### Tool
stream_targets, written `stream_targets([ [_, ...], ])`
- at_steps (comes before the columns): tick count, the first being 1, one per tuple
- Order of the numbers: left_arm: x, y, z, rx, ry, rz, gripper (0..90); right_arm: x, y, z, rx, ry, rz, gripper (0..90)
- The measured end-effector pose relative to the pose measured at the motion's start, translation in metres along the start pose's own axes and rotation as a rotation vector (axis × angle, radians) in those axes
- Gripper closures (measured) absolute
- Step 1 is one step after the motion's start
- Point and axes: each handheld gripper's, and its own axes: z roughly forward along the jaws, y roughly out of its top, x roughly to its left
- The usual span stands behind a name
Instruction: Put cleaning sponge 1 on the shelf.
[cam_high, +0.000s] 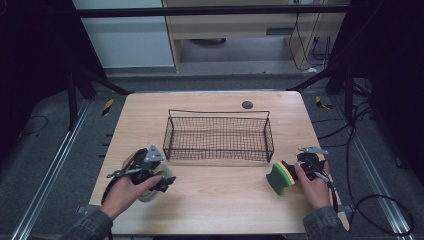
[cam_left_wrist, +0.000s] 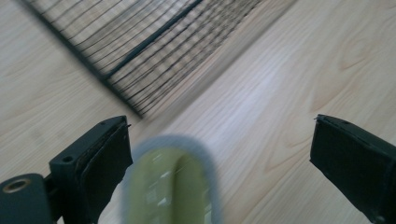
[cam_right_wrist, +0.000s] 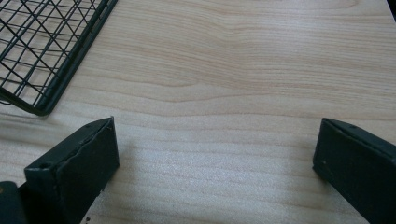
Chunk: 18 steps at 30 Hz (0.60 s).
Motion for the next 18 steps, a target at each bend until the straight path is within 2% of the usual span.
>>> stream_targets([
  [4, 0.011, -0.006, -0.012, 0.018, 0.011, -0.025, 4.5, 0.000, -0.001, -0.001, 0.001, 0.001, 0.003, 0.5],
  [10, 0.023, -0.014, -0.017, 0.089, 0.004, -0.074, 5.0, 0.000, -0.001, -0.001, 0.001, 0.002, 0.003, 0.4],
  [12, 0.024, -0.015, -0.019, 0.104, 0.000, -0.072, 5.5, 0.000, -0.001, -0.001, 0.001, 0.002, 0.003, 0.4],
  [15, 0.023, -0.014, -0.020, 0.129, -0.022, -0.056, 14.5, 0.000, -0.001, -0.001, 0.001, 0.003, 0.001, 0.4],
  [18, 0.024, -0.014, -0.019, 0.167, -0.032, -0.053, 16.6, -0.001, -0.001, -0.001, 0.001, 0.005, -0.001, 0.4],
])
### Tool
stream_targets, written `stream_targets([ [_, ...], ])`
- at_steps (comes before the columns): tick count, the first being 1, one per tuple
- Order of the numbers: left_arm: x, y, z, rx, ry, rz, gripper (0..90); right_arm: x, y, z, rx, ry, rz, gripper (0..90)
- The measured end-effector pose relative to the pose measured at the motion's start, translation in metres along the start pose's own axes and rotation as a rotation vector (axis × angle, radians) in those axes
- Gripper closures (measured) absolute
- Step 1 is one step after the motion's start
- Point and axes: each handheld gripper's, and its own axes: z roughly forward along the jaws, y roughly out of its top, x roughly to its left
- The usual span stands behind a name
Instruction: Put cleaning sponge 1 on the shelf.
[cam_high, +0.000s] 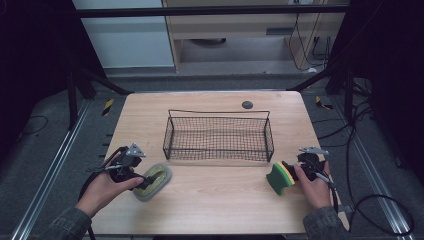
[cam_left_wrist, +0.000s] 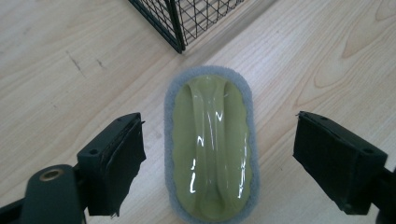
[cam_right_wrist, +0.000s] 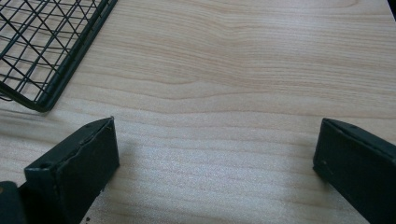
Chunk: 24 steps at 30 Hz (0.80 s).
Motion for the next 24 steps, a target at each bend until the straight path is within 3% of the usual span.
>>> stream_targets([
  [5, 0.001, 0.004, 0.000, 0.045, -0.012, 0.002, 23.0, 0.000, 0.000, 0.000, 0.000, 0.004, -0.005, 0.4],
  [9, 0.001, 0.009, -0.001, 0.099, -0.012, 0.036, 27.7, -0.001, 0.000, 0.000, 0.000, 0.010, -0.010, 0.4],
  [24, 0.004, 0.021, 0.000, 0.162, -0.032, 0.052, 36.2, -0.002, -0.001, -0.001, -0.002, 0.017, -0.025, 0.5],
])
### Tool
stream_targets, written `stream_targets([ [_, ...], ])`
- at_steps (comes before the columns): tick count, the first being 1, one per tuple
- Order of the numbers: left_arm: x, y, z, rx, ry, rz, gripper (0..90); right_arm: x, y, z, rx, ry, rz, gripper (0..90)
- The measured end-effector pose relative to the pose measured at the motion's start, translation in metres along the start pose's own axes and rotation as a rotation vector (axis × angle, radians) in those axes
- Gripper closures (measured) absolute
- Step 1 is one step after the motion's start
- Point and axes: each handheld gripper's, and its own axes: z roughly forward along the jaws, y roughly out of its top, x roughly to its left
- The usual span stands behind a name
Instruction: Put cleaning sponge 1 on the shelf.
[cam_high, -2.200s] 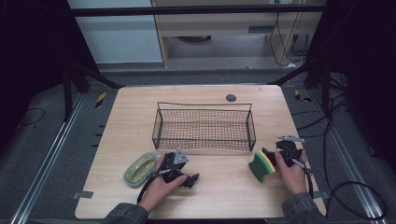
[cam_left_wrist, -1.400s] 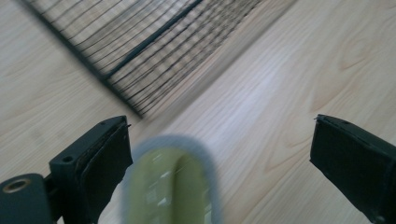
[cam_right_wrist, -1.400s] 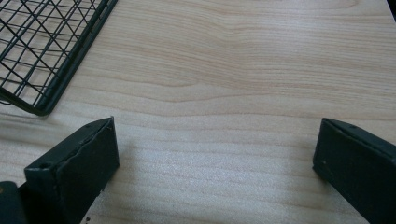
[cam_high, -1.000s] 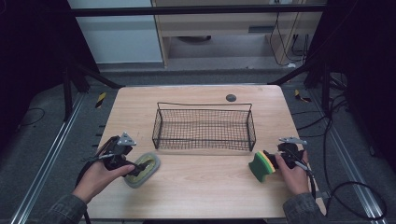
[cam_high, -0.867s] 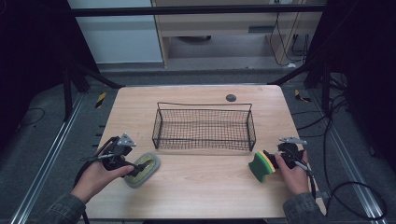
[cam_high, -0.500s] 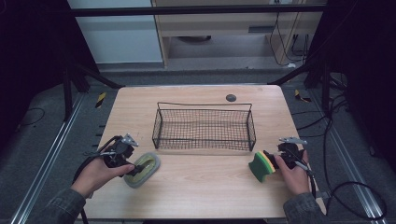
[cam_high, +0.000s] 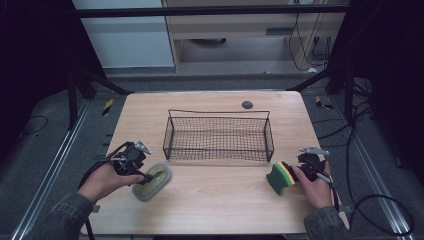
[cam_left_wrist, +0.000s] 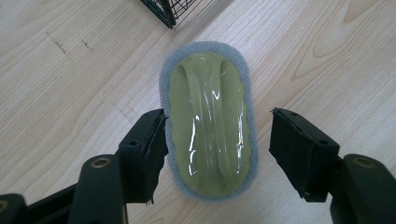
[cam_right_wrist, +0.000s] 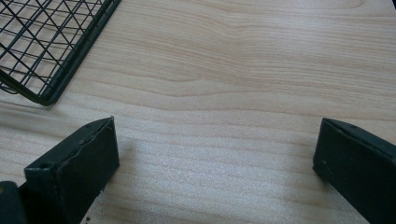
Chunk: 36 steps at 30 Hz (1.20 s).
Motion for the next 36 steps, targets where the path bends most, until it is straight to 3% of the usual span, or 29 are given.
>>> stream_targets([
  [6, 0.000, 0.002, 0.001, 0.030, 0.001, 0.000, 39.2, 0.000, 0.000, 0.000, 0.000, 0.001, 0.001, 0.5],
  [11, -0.001, 0.003, 0.002, 0.051, -0.002, 0.024, 42.2, -0.001, -0.001, -0.001, 0.000, 0.009, -0.006, 0.6],
  [17, 0.001, 0.005, 0.011, 0.084, 0.013, 0.033, 41.1, 0.000, -0.001, -0.002, 0.001, 0.006, -0.001, 0.6],
  [21, 0.005, 0.003, 0.023, 0.094, -0.010, 0.008, 42.0, 0.000, -0.001, -0.002, 0.001, 0.004, 0.001, 0.6],
  [26, 0.011, 0.000, 0.032, 0.088, -0.059, -0.050, 50.7, 0.000, -0.001, -0.002, 0.001, 0.004, -0.001, 0.6],
  [36, 0.016, 0.004, 0.040, 0.076, -0.063, -0.070, 55.8, 0.000, -0.001, -0.002, 0.001, 0.004, 0.001, 0.6],
])
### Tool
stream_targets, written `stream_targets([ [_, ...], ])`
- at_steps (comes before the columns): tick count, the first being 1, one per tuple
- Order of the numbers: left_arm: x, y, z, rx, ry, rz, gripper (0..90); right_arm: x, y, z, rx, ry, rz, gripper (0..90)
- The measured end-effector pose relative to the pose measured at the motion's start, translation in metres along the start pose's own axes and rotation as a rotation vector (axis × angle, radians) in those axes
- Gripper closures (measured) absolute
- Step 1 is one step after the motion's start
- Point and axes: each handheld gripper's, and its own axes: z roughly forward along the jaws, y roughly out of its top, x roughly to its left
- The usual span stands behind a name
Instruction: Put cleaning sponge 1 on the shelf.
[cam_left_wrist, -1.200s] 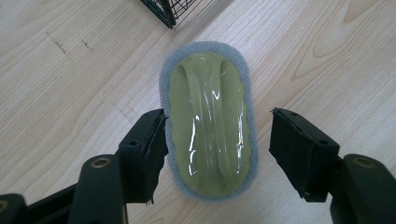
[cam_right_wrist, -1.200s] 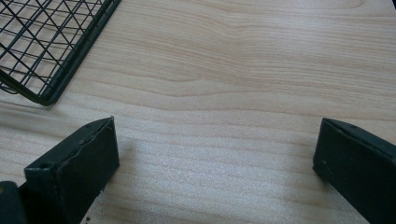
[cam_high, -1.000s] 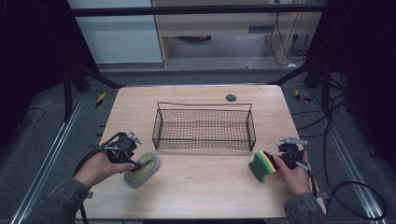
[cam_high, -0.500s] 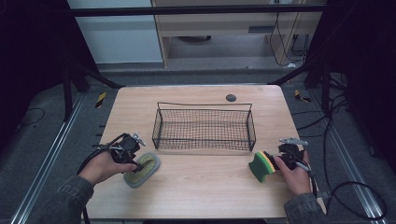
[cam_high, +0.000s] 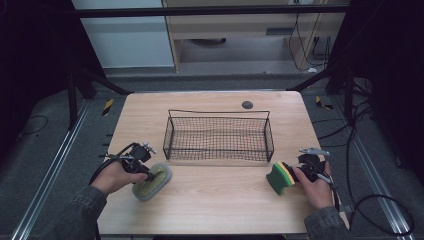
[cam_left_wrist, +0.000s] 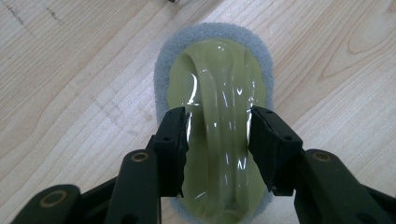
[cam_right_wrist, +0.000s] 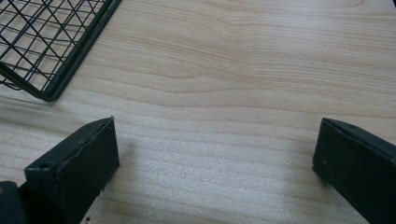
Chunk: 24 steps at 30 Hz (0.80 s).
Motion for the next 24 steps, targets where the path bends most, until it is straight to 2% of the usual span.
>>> stream_targets([
  [9, -0.001, 0.002, 0.005, 0.012, -0.005, 0.017, 59.7, 0.000, 0.000, 0.000, 0.000, 0.000, 0.000, 0.6],
  [12, -0.002, 0.002, 0.004, 0.010, -0.007, 0.040, 67.9, 0.000, 0.000, 0.000, 0.000, 0.000, 0.000, 0.6],
  [16, -0.002, 0.000, 0.000, -0.011, -0.008, 0.054, 70.2, 0.000, 0.000, 0.000, 0.000, 0.000, 0.000, 0.6],
  [20, -0.008, -0.006, -0.014, -0.040, 0.031, 0.119, 70.3, 0.000, 0.000, 0.000, 0.000, 0.000, 0.000, 0.6],
  [24, -0.013, -0.011, -0.027, -0.099, 0.064, 0.154, 70.3, 0.000, 0.000, 0.000, 0.000, 0.000, 0.000, 0.6],
])
